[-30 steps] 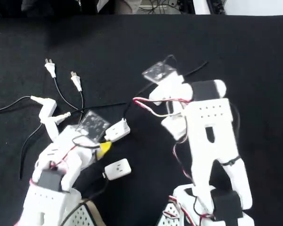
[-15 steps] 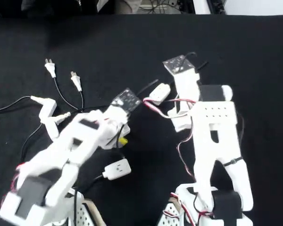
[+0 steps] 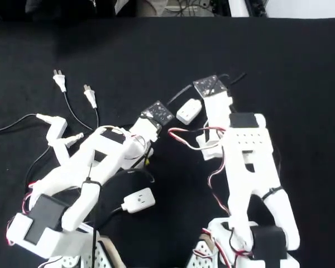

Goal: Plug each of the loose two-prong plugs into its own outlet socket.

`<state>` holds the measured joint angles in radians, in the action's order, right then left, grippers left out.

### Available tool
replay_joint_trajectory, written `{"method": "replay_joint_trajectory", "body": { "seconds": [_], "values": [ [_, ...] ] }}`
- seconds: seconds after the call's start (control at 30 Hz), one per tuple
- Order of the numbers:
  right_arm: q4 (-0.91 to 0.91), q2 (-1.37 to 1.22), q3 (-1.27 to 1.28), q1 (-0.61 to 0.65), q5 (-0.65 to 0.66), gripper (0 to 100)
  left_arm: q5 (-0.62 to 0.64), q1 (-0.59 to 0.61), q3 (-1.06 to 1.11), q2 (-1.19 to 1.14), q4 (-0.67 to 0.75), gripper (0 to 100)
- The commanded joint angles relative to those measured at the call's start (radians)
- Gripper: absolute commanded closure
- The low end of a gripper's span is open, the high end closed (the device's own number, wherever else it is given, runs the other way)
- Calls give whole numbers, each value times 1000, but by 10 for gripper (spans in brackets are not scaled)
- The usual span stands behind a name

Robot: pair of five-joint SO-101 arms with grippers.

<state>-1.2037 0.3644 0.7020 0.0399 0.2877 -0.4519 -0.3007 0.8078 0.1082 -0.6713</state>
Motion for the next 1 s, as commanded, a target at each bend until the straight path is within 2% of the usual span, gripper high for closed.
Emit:
{"method": "replay_joint_trajectory", "body": {
  "seconds": [0.0, 0.2, 0.43, 0.57, 0.73, 0.8, 0.97],
  "values": [
    [54, 28, 15, -20, -29, 941, -32, 21, -25, 0, -6, 957],
    [61, 25, 28, -20, -29, 941, -28, 151, -108, 55, -117, 958],
    [61, 21, 28, -18, -29, 941, -35, 380, -194, 315, -308, 966],
    [60, 21, 28, -15, -29, 941, -147, 559, -180, 439, -374, 966],
    [64, 21, 41, -14, -29, 940, -258, 757, -127, 431, -379, 960],
    [64, 21, 42, -14, -29, 939, -273, 799, -114, 408, -374, 899],
    [64, 21, 44, -14, -31, 939, -307, 814, -114, 385, -379, 630]
  ]
}}
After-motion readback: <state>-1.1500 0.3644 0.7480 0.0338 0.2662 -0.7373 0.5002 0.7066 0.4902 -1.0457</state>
